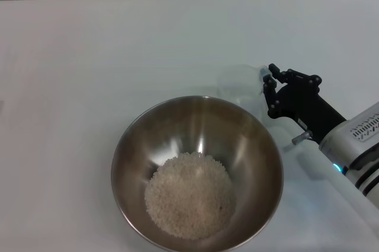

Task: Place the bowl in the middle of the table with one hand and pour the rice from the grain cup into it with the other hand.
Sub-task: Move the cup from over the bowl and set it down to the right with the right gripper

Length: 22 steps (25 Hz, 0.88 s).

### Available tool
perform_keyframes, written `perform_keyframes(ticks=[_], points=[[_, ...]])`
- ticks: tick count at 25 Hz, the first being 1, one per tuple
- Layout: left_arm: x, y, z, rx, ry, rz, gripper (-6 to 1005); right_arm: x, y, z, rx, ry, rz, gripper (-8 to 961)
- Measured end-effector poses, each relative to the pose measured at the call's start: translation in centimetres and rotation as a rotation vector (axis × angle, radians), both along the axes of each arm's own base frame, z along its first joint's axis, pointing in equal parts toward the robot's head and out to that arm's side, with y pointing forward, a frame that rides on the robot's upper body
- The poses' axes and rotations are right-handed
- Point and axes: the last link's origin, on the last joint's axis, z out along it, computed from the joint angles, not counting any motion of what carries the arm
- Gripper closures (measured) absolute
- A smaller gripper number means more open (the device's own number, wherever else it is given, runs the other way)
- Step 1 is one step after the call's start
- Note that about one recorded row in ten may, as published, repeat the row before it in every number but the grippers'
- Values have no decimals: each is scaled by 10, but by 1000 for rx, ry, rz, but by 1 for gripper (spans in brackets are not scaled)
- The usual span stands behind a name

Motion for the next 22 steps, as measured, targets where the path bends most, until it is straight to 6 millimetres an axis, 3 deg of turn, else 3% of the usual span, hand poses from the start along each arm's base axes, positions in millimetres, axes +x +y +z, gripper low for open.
perform_keyframes(ticks=[3,19,22], points=[[0,0,0,0,0,-1,172,0,-1,-2,-12,-5,-5,913],[2,1,-1,0,-5,-10,172,9,-15,-5,-19,10,-39,562],[2,1,-1,0,-5,-9,172,9,-24,-6,-26,21,-32,551]])
